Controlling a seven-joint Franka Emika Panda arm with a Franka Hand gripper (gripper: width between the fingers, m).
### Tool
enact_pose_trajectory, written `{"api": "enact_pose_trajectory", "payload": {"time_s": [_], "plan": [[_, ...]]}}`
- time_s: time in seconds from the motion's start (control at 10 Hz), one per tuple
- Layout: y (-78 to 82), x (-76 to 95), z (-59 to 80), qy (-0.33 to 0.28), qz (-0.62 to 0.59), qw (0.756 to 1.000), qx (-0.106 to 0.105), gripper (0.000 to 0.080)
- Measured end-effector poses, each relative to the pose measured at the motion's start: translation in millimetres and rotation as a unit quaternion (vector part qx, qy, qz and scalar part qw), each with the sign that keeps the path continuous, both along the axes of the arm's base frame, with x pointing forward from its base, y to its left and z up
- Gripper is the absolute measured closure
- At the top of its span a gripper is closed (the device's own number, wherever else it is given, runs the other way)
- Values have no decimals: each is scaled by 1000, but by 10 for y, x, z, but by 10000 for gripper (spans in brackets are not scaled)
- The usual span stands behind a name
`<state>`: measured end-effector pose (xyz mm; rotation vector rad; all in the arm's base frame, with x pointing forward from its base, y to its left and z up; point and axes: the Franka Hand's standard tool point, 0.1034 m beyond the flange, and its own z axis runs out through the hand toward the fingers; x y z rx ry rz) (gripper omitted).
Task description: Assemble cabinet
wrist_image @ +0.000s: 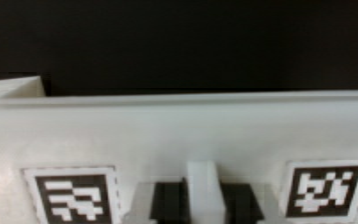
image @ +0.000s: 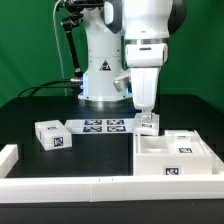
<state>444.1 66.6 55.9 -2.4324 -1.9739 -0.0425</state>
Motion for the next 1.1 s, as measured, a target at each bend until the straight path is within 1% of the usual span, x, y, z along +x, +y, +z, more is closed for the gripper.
{"api": "enact_pose_trajectory", "payload": {"time_s": [0.2,0.6,1.1], "plan": [[5,16,-1,0,1,1000,0,729],[35,123,24,-6,2,1000,2,729],[29,146,-2,-7,5,1000,4,729]]}}
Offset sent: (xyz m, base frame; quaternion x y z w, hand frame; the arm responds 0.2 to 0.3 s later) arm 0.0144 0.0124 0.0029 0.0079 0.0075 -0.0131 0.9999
